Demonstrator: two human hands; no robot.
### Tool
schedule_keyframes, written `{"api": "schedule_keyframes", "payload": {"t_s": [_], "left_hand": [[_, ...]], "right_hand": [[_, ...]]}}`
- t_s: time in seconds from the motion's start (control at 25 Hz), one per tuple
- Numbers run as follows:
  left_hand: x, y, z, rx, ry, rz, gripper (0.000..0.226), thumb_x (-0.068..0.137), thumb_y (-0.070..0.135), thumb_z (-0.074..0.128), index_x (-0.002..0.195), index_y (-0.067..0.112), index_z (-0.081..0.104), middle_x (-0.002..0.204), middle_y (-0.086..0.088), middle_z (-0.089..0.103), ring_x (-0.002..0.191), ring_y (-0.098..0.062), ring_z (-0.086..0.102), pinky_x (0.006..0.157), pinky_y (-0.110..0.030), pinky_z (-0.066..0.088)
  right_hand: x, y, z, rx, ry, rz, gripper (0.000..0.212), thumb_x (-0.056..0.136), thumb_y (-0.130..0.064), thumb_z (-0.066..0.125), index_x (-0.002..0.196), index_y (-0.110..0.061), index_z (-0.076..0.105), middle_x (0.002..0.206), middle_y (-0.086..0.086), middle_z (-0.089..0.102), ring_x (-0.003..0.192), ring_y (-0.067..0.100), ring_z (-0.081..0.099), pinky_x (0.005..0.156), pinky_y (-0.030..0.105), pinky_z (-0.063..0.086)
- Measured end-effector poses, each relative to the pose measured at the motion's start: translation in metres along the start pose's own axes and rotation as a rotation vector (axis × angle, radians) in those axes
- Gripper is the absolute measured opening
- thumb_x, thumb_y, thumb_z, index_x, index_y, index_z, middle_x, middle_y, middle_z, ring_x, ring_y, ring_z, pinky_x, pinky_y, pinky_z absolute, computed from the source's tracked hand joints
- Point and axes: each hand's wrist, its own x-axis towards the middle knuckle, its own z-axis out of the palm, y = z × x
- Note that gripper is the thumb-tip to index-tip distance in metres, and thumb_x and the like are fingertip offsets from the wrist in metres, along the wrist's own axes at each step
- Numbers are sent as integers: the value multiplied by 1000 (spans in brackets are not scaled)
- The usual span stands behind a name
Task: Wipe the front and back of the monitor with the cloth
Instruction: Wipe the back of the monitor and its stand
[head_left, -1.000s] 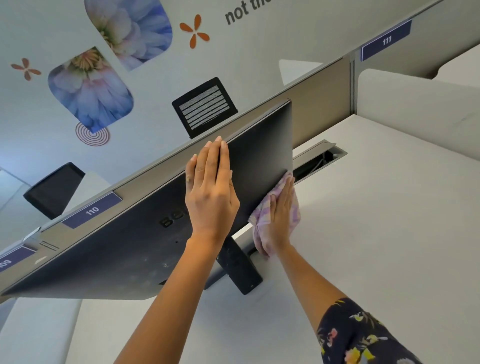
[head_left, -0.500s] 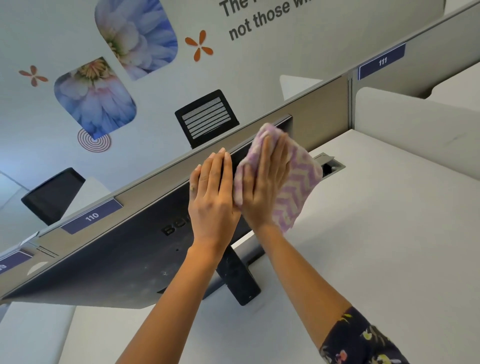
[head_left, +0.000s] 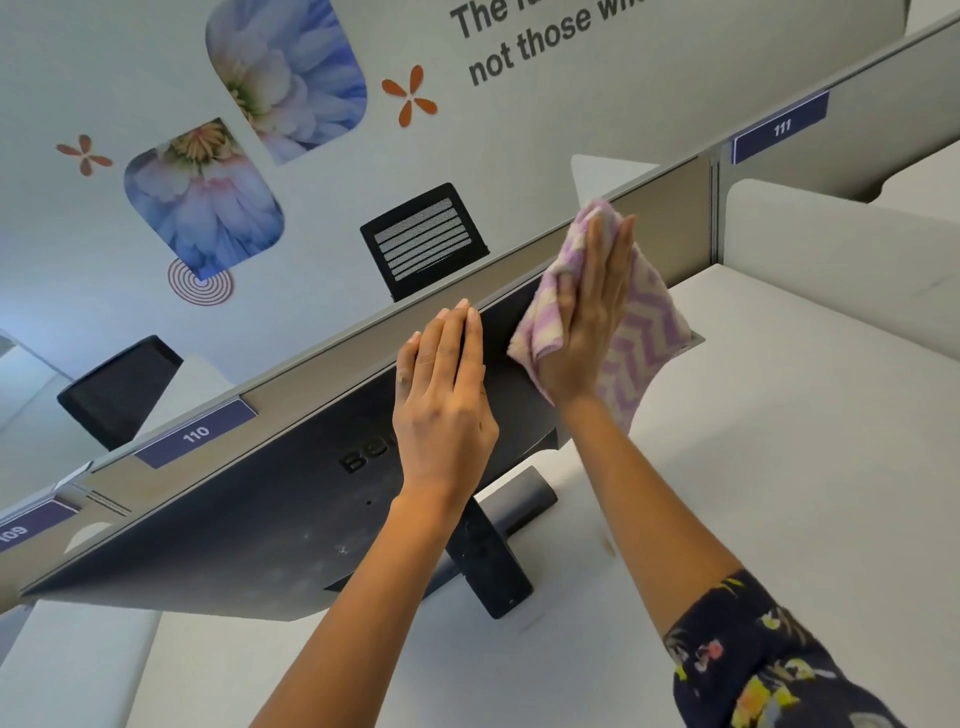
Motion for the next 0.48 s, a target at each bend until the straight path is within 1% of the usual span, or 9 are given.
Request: {"api": "schedule_keyframes", "payload": {"t_s": [0.08,0.16,0.2,0.24,0.28,0.36,0.4,0.44,0.48], "left_hand": [[0,1,0,-3,3,1,54,87,-1,62,139,3,50,144,-12,49,137,-26,42,118,-41,28],[-2,-1,0,-5,11,-3,50,90,2,60,139,2,50,144,-12,49,138,-25,42,117,-41,28],[-3,-2,0,-3,12,-2,46,93,5,58,138,2,51,144,-12,49,137,-25,42,117,-41,29],[-3,-4,0,0,9,4,44,95,9,56,138,2,51,144,-13,49,137,-25,43,116,-42,30],[-4,-4,0,4,2,11,44,96,10,56,138,2,50,144,-13,49,137,-25,42,116,-42,31],[-4,-3,0,10,-8,16,47,94,8,59,139,2,50,145,-12,49,138,-25,42,116,-42,31],[-4,-3,-1,8,-9,13,48,93,7,60,139,2,50,144,-12,49,137,-25,43,116,-42,31],[-4,-2,-1,5,-11,11,48,93,7,60,139,3,50,144,-13,49,137,-26,43,115,-41,31],[-4,-2,-1,2,-12,10,48,93,7,61,139,3,50,143,-13,50,136,-26,44,115,-41,32]], "right_hand": [[0,1,-2,19,3,41,60,106,-36,23,150,6,23,159,26,18,149,37,15,117,58,20],[-30,-4,1,-75,-54,7,61,104,-29,32,152,4,15,160,25,14,150,38,11,118,59,17],[-54,-8,2,-103,-111,-23,65,103,-30,34,154,-1,7,161,23,10,150,37,10,119,58,15],[-81,-11,2,-113,-171,-34,67,103,-34,32,156,-10,-1,162,18,5,150,36,9,121,56,13],[-108,-10,2,-112,-226,-24,65,104,-40,25,156,-19,-8,164,11,-2,151,35,8,121,54,11],[-148,2,1,-102,-289,91,63,105,-50,14,154,-27,-17,163,-3,-15,151,31,6,122,50,12],[-160,11,-1,-118,-312,172,66,104,-52,17,154,-26,-17,163,-7,-17,152,28,4,122,50,15],[-165,19,-3,-140,-329,248,71,103,-54,25,155,-23,-13,164,-8,-15,152,24,2,122,50,18],[-164,26,-4,-155,-357,307,78,100,-58,33,156,-23,-9,164,-7,-11,152,19,1,123,48,17]]}}
